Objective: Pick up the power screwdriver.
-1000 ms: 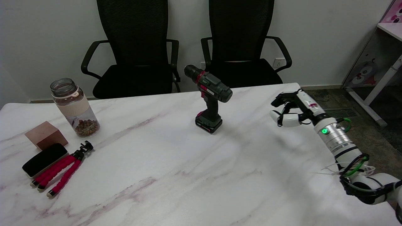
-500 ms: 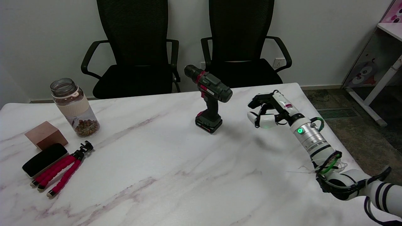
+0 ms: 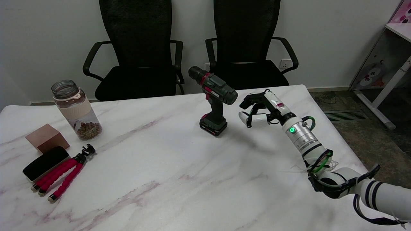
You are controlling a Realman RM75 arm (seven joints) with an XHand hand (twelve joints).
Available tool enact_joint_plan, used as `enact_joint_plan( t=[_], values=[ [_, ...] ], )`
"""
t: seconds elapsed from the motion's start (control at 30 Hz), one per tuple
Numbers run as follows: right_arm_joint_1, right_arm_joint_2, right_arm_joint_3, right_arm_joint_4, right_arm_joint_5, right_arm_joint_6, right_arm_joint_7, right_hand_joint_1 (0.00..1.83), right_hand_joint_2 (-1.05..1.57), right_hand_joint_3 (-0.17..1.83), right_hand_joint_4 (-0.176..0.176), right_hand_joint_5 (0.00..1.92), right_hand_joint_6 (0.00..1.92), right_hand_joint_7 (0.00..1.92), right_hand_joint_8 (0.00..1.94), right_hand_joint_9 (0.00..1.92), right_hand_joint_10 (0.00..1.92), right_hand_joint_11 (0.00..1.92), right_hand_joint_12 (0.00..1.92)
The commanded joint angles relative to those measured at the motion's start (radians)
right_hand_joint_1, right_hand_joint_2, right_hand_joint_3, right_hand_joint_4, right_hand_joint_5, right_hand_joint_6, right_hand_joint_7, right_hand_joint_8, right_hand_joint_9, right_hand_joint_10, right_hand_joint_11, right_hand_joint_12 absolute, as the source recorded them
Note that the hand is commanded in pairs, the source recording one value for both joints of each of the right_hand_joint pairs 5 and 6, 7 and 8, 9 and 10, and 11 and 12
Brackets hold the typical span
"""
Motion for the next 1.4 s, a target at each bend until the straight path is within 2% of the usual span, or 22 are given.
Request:
enact_joint_plan(
  t=[0.03, 0.47, 0.63, 0.77, 1.0, 1.2, 1.4],
  values=[
    [0.069, -0.053, -0.036, 0.031, 0.0, 0.024, 0.027, 0.91, 0.59, 0.96, -0.176, 0.86, 0.86, 0.86, 0.86, 0.67, 0.67, 0.97, 0.97],
    [0.11, -0.108, -0.049, 0.087, 0.0, 0.048, 0.1, 0.9, 0.46, 1.04, -0.176, 0.89, 0.89, 0.89, 0.89, 0.63, 0.63, 0.88, 0.88],
    [0.113, -0.113, -0.05, 0.105, 0.001, 0.049, 0.122, 0.9, 0.4, 1.03, -0.146, 0.88, 0.88, 0.88, 0.88, 0.6, 0.6, 0.85, 0.85],
    [0.109, -0.113, -0.05, 0.105, 0.001, 0.049, 0.15, 0.9, 0.35, 1.01, -0.116, 0.85, 0.85, 0.85, 0.85, 0.56, 0.56, 0.76, 0.76],
    [0.104, -0.113, -0.05, 0.108, 0.001, 0.049, 0.186, 0.9, 0.26, 0.99, -0.088, 0.66, 0.66, 0.66, 0.66, 0.48, 0.48, 0.65, 0.65],
    [0.102, -0.115, -0.054, 0.111, 0.001, 0.064, 0.248, 0.89, 0.19, 0.99, -0.09, 0.37, 0.37, 0.37, 0.37, 0.45, 0.45, 0.62, 0.62],
    [0.098, -0.117, -0.055, 0.114, 0.001, 0.064, 0.295, 0.87, 0.15, 0.95, -0.093, 0.29, 0.29, 0.29, 0.29, 0.44, 0.44, 0.6, 0.6]
  ],
)
